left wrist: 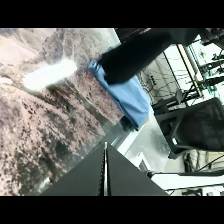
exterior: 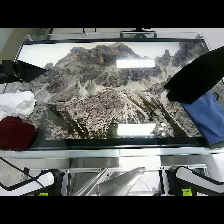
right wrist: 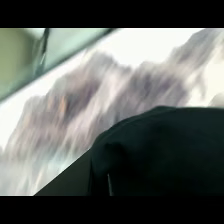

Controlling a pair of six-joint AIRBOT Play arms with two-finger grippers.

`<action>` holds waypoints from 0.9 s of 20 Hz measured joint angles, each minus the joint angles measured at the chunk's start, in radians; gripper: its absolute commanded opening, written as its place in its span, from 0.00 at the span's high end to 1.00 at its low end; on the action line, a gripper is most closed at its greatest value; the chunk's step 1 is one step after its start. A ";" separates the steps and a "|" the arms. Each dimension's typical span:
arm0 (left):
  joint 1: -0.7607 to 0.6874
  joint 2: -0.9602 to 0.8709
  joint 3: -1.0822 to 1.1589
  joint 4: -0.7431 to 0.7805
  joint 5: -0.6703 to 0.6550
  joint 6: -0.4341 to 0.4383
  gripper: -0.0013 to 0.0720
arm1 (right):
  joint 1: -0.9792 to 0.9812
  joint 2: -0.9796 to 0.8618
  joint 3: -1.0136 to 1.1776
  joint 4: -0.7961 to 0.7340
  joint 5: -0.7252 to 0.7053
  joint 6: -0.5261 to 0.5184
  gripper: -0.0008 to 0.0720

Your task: Fold the shirts.

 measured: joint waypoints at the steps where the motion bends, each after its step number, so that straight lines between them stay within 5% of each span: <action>1: 0.000 0.000 0.000 0.000 0.005 0.000 0.97 | -0.009 -0.019 0.000 0.039 -0.052 -0.030 0.97; 6: 0.000 -0.006 0.000 0.000 0.035 0.000 0.97 | -0.069 -0.106 -0.015 0.155 -0.198 -0.072 0.97; 17: 0.000 -0.085 0.000 0.033 0.007 0.000 0.97 | -0.511 0.194 -0.817 -0.202 -0.203 0.065 0.96; 18: 0.000 -0.093 0.000 0.033 0.007 -0.007 0.97 | -0.544 0.212 -0.870 -0.241 -0.208 0.067 0.88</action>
